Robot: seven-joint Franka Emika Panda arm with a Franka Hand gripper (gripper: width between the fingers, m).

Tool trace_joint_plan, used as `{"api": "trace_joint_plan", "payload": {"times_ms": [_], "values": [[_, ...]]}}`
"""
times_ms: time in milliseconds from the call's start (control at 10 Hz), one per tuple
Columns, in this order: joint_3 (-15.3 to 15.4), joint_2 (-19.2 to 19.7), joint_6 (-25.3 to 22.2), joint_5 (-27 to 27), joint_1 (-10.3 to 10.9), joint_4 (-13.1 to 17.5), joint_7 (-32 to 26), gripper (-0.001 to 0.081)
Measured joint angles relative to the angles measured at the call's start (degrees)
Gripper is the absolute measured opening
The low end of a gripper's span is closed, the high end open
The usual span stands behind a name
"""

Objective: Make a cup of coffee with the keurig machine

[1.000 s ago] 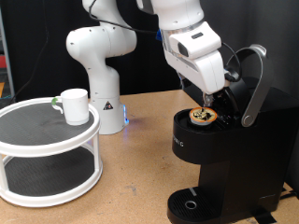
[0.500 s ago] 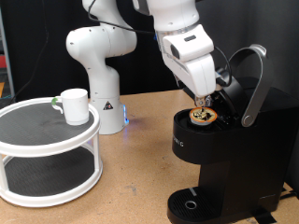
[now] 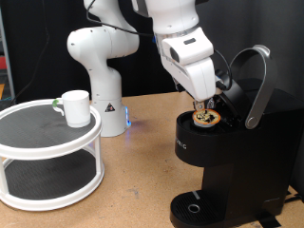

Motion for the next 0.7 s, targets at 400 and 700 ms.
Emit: {"api": "trace_joint_plan", "payload": {"times_ms": [400, 700], "values": [[1.12, -1.73, -3.16, -0.69, 0.33, -0.11, -3.46, 0.0808], [1.1, -2.0, -4.19, 1.22, 0.14, -1.15, -3.27, 0.0808]]}}
